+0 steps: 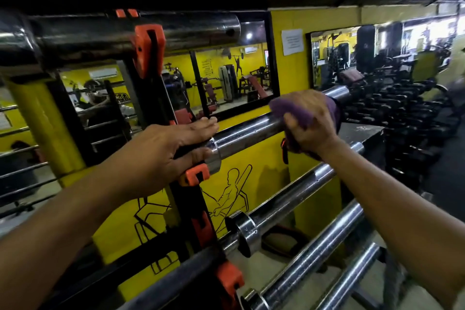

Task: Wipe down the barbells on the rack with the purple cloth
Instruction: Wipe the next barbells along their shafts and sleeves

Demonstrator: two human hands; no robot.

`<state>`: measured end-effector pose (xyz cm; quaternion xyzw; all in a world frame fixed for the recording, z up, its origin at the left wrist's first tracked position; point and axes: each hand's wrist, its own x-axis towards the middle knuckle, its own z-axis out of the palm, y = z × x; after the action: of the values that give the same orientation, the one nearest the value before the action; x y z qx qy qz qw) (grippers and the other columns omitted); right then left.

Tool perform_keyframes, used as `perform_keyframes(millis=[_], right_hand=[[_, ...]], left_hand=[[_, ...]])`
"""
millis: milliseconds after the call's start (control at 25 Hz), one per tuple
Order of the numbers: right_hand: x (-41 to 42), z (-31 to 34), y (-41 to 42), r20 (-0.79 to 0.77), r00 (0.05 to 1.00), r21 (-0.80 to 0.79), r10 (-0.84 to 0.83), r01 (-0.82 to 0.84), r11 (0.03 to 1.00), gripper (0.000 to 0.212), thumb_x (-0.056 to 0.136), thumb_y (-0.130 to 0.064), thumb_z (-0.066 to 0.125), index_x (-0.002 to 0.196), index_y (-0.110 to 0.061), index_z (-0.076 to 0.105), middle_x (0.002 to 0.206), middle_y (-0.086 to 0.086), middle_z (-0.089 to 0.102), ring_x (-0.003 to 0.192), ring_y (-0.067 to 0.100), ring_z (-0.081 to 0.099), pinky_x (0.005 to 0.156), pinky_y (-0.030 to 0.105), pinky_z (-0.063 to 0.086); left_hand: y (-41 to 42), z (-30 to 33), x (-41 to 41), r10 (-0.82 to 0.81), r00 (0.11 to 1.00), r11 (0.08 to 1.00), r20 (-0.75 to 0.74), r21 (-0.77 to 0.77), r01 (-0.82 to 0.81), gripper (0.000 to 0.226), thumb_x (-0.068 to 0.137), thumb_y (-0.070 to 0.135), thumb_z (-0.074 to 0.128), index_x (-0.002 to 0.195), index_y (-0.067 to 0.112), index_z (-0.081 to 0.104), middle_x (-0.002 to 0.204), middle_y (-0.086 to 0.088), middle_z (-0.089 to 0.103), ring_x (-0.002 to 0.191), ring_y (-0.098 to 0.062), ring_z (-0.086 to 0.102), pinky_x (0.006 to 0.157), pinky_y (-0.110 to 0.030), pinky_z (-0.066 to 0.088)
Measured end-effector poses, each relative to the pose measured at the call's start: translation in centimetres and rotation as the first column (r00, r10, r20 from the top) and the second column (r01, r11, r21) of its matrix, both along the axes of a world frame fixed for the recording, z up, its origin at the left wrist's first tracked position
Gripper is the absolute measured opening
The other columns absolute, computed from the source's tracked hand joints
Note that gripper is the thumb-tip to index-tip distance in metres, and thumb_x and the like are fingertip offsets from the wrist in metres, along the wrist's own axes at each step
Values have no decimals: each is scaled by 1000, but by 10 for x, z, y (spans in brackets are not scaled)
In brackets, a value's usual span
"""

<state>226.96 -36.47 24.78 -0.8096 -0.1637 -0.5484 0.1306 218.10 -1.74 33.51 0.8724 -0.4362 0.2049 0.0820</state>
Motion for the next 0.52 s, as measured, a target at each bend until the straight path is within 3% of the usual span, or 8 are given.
perform_keyframes(millis=[80,160,200,280,320,400,440,520], right_hand=[[2,25,-9,-160,983,252,-85,124,960,61,94,-65,33,98,-22,76,87,4,69,93,32,63,92,43,46],[-8,40,20,-315,939,281,-140,234,931,62,89,-66,34,86,-18,73,71,1,60,82,24,58,92,42,46],[-16,38,41,-310,942,260,-127,212,942,55,92,-60,37,86,-16,70,72,-2,57,83,18,52,97,40,42],[-33,17,72,-80,997,217,19,-1,976,38,99,-44,45,96,-14,68,87,-3,59,92,12,45,101,35,30],[-32,0,72,36,997,125,67,-71,990,40,99,-42,44,104,-11,69,98,2,65,99,17,50,103,37,31],[-22,-19,43,150,988,-46,35,-28,999,55,101,-44,37,118,-3,69,116,12,68,114,26,58,108,44,35],[-15,-15,24,138,990,-9,22,-21,1000,56,101,-45,36,117,-4,70,115,14,69,113,26,59,106,44,37],[-13,20,7,-5,1000,260,-5,6,966,52,99,-46,40,102,-7,74,95,15,71,95,25,60,91,38,41]], left_hand=[[0,1,-1,-1,1000,1000,-8,-3,1,61,87,59,40,146,44,34,141,46,23,131,29,15,106,-6,17],[-1,0,-1,-9,1000,1000,-5,-2,9,59,88,58,41,145,44,34,141,46,24,130,30,16,104,-2,17],[-2,0,0,-13,1000,1000,-2,-4,13,58,88,57,43,145,43,35,140,45,25,128,32,16,100,3,17],[-2,0,-1,-8,1000,1000,5,-4,8,59,89,55,45,145,41,36,142,43,26,125,35,15,95,8,17],[-1,0,-1,-2,1000,1000,8,2,2,59,89,55,44,146,41,36,145,40,26,125,35,14,96,7,16],[0,-1,-2,2,1000,1000,18,24,-2,60,90,55,42,148,39,35,150,34,25,129,31,13,103,1,15],[1,-1,-2,3,1000,999,31,32,-4,60,91,55,41,148,39,34,151,33,25,131,29,13,106,-3,14],[1,-1,-1,6,998,999,58,39,-9,58,92,54,41,148,38,36,151,32,26,135,25,15,106,-4,16]])
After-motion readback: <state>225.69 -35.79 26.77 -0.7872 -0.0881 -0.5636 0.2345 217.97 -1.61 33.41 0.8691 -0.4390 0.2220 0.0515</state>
